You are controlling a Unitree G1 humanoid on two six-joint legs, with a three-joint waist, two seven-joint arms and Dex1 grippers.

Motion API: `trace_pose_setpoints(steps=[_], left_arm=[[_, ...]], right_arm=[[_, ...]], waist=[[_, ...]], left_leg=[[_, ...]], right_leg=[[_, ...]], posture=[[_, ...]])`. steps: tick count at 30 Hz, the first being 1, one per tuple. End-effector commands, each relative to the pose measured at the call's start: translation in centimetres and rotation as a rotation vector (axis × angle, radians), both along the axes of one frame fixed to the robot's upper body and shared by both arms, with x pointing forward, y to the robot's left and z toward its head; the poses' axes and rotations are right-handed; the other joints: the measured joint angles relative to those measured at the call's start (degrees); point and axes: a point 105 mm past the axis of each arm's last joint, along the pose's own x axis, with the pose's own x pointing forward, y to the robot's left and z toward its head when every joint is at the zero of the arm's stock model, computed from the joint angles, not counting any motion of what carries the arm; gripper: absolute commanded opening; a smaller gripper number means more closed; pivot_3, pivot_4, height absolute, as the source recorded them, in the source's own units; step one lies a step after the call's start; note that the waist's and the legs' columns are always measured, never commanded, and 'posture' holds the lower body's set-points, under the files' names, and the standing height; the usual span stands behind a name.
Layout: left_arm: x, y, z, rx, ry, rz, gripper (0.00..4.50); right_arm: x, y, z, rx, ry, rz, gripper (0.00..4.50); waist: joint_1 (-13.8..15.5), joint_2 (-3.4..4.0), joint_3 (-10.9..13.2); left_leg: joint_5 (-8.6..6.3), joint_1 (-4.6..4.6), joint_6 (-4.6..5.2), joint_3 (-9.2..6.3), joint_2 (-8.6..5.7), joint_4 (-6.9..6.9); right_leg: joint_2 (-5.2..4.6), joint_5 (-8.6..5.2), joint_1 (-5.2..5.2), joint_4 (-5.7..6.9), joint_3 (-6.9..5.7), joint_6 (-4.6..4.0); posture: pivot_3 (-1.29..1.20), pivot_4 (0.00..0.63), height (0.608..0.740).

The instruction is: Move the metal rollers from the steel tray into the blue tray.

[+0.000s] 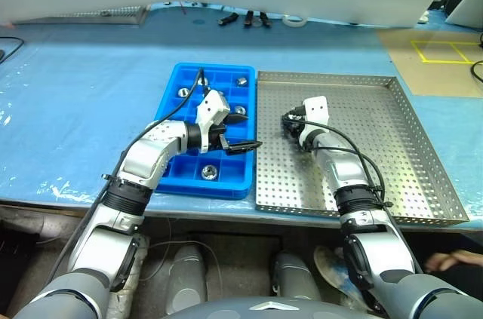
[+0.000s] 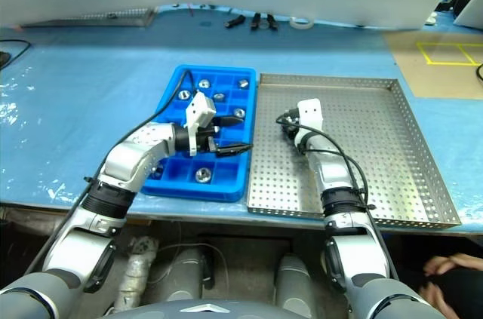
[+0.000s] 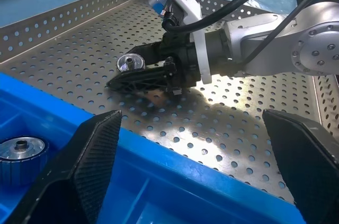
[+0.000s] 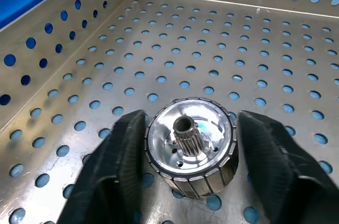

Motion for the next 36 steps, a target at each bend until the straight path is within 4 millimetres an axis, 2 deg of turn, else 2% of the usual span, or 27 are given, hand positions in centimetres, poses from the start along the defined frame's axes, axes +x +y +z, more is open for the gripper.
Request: trace_pose_setpoints(steps=[1, 7, 12, 14, 18, 21, 23, 31, 36], left_arm=[[-0.1, 0.1, 1.4, -0.026, -0.045, -0.004, 4.50], [0.0, -0.1, 1.5, -0.029, -0.047, -0.010, 4.50], [-0.2, 0.3, 1.6, -0.028, -0.044, -0.005, 4.50], [-0.8, 0.8, 1.4, -0.019, -0.017, -0.025, 4.50], [-2.2, 2.5, 1.1, 0.004, 0.017, -0.042, 4.50], [-2.6, 3.8, 0.5, 0.031, 0.020, -0.003, 4.50], [-2.8, 4.2, 0.4, 0.032, 0.018, 0.022, 4.50], [-4.1, 6.3, -0.2, 0.016, 0.033, 0.170, 4.50], [-4.7, 6.8, -0.2, 0.010, 0.038, 0.221, 4.50]], right_arm=[[0.0, 0.2, 0.7, 0.016, -0.024, 0.003, 1.73], [-0.2, 0.4, 1.4, 0.020, -0.046, 0.014, 1.70], [-0.7, 1.8, 4.0, 0.019, -0.098, 0.130, 1.70], [-1.8, 3.4, 5.3, -0.006, -0.119, 0.278, 1.70], [-5.8, 6.0, 8.2, 0.012, -0.134, 0.621, 1.70], [-8.3, 7.4, 9.2, 0.024, -0.109, 0.829, 1.70], [-9.0, 7.9, 9.2, 0.016, -0.088, 0.897, 1.70], [-7.4, 8.6, 8.3, -0.001, -0.054, 0.920, 1.70], [-4.8, 6.7, 6.7, -0.024, -0.042, 0.759, 1.70]], waist=[[0.0, 0.00, 0.0], [0.0, 0.00, 0.0], [0.0, 0.00, 0.0], [0.0, 0.01, 0.0], [0.2, 0.00, 0.0], [0.8, 0.00, 0.0], [1.6, 0.00, 0.0], [3.6, 0.00, 0.0], [5.1, 0.00, 0.0]], left_leg=[[0.00, 0.00, 0.00, 0.00, 0.00, 0.00], [0.00, 0.00, 0.00, 0.00, 0.00, -0.02], [0.00, -0.02, 0.00, 0.00, -0.01, -0.06], [0.00, -0.04, 0.00, 0.00, -0.01, -0.09], [-0.04, -0.04, 0.07, 0.00, -0.03, -0.20], [-0.04, -0.03, 0.05, -0.02, 0.01, -0.30], [-0.03, 0.00, 0.04, -0.02, 0.04, -0.33], [0.00, -0.01, -0.02, -0.04, 0.06, -0.35], [0.01, -0.04, -0.03, -0.05, 0.02, -0.38]], right_leg=[[0.00, 0.00, 0.00, 0.00, 0.00, 0.00], [0.00, 0.00, -0.01, -0.01, 0.00, 0.00], [0.00, 0.00, -0.04, -0.02, 0.00, 0.00], [0.00, 0.00, -0.06, -0.04, 0.00, 0.00], [0.00, 0.00, 0.02, -0.32, -0.01, 0.01], [0.01, 0.00, 0.06, -0.40, -0.10, 0.01], [0.01, 0.00, 0.08, -0.43, -0.12, 0.01], [-0.02, 0.00, 0.06, -0.38, -0.16, 0.00], [-0.03, 0.00, 0.06, -0.39, -0.16, 0.00]], posture=[[-0.12, 0.150, 0.740], [-0.12, 0.150, 0.740], [-0.10, 0.150, 0.740], [-0.10, 0.150, 0.740], [-0.05, 0.150, 0.740], [-0.01, 0.150, 0.740], [0.04, 0.150, 0.740], [0.17, 0.150, 0.740], [0.19, 0.150, 0.740]])
